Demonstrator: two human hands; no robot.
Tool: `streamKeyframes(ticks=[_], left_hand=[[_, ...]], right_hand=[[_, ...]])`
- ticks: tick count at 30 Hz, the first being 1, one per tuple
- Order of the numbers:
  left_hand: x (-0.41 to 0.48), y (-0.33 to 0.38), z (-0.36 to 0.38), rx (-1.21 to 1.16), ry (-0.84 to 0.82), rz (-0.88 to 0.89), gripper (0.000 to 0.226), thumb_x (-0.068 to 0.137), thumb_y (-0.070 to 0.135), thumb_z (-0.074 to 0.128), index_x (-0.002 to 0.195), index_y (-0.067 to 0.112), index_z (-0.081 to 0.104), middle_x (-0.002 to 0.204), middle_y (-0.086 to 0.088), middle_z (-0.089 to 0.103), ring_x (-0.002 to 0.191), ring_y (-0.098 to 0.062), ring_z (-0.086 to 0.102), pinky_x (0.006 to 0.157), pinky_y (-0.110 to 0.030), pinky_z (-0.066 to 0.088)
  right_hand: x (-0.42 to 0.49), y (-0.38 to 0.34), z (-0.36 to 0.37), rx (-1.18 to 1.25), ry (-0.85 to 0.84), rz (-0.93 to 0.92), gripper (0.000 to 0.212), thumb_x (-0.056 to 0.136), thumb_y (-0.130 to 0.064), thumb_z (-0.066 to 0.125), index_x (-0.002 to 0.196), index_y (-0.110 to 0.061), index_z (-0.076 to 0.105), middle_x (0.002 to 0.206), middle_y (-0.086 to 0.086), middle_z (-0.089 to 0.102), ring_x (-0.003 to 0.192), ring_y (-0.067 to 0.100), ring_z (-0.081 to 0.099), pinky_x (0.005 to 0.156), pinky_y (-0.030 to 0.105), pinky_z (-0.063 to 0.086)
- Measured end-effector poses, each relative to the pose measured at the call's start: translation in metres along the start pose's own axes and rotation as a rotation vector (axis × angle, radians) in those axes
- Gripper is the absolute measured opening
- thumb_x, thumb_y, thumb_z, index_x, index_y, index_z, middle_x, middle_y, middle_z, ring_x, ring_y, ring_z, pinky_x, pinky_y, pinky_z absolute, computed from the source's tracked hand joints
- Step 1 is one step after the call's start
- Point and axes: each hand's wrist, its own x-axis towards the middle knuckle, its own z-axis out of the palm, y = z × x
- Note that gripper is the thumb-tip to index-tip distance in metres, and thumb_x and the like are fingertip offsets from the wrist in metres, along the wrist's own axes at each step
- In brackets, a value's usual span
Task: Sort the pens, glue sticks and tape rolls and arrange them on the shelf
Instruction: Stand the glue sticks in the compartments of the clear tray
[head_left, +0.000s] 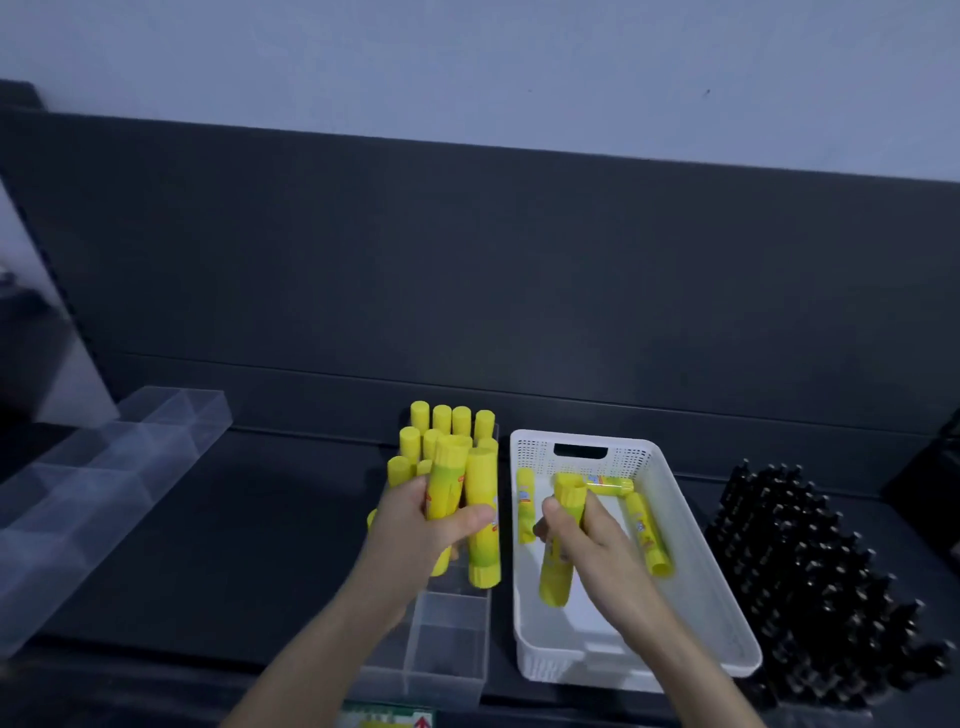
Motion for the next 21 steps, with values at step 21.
streamKeyframes(ticks=[21], left_hand=[[-0.028, -0.045, -0.094, 0.18, 0.05, -0.1, 0.007, 0.079, 0.007, 0.069, 0.076, 0.01, 0.063, 0.051, 0.008, 0.06, 0.048, 0.0, 0.054, 0.048, -0.014, 0.042]], right_hand=[[0.045, 0.009, 0.08, -0.898, -0.201, -0.02, 0.032, 0.082, -0.014, 0.062, 0.112, -0.01, 0.054, 0.113, 0.012, 0.058, 0.101, 0.027, 0.055, 0.071, 0.026, 0.041]])
